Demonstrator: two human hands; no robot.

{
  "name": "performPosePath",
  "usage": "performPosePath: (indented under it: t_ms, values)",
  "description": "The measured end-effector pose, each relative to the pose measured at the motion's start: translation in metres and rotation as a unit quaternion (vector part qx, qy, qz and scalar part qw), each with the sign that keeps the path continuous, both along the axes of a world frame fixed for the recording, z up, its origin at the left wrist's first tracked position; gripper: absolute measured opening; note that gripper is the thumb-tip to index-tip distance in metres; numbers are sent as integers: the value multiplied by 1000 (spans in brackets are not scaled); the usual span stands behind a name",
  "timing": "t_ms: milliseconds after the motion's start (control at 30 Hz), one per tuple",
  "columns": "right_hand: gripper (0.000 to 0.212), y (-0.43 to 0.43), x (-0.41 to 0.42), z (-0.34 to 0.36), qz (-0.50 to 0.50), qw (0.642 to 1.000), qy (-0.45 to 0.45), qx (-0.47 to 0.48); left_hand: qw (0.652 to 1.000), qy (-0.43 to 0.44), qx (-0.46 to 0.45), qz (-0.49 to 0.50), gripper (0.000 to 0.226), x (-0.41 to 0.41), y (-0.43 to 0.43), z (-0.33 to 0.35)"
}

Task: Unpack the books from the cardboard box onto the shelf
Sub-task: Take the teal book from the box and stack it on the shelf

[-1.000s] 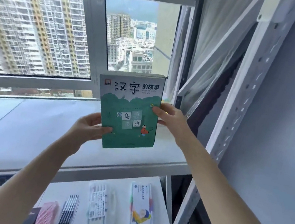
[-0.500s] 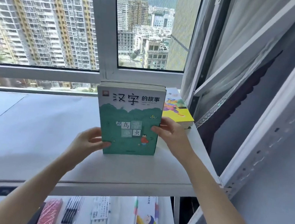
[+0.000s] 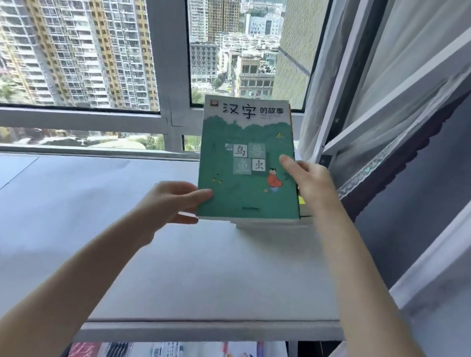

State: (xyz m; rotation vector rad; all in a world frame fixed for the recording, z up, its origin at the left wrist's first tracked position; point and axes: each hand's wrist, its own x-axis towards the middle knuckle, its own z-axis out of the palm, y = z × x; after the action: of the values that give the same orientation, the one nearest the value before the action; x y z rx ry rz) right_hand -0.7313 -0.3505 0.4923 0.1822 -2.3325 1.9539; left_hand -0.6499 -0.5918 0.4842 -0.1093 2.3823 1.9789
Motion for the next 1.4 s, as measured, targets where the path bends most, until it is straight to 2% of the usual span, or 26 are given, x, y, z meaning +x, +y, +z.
performPosePath:
  t_ms: [33,100,267,367,467,600,667,700,767,833,1000,1067,1167,1400]
  values:
    - [66,4,-11,4,-6,1000,-15,10,1000,-15,5,-3,23,-10,5,6]
    - [73,10,-31,10,-23,998,-53,29,998,-55,29,-5,28,-33,16,14]
    - [56,24,-69,3,-58,980,-173,74,986,-139,96,-6,30,-75,36,9]
    - [40,31,-77,0,-63,976,-193,82,984,-144,105,-23,32,-88,40,2]
    - [38,35,-80,1,-91,973,-193,87,987,-140,77,-26,32,-95,44,3]
    - [43,35,-82,3,-85,972,-188,109,989,-140,-24,-36,41,-94,46,6]
    - [48,34,-81,5,-88,968,-167,163,985,-117,-124,-39,50,-91,44,11]
    - [46,33,-81,6,-96,960,-146,221,976,-99,-191,-31,58,-88,42,15]
    - [40,29,-74,9,-125,918,-90,366,941,-57,-334,2,79,-80,36,20]
    - [43,22,-65,17,-142,879,-26,455,901,-1,-433,13,89,-66,29,22]
    - [74,-3,-23,26,-69,858,57,507,868,110,-484,-20,77,3,21,13]
    - [77,-20,5,21,-39,844,86,528,847,179,-499,-37,74,38,16,5]
    - [73,-49,62,7,-9,842,109,528,820,211,-526,-87,78,89,3,-14]
    - [65,-91,182,-34,15,861,71,503,839,259,-455,-147,65,177,-42,-61]
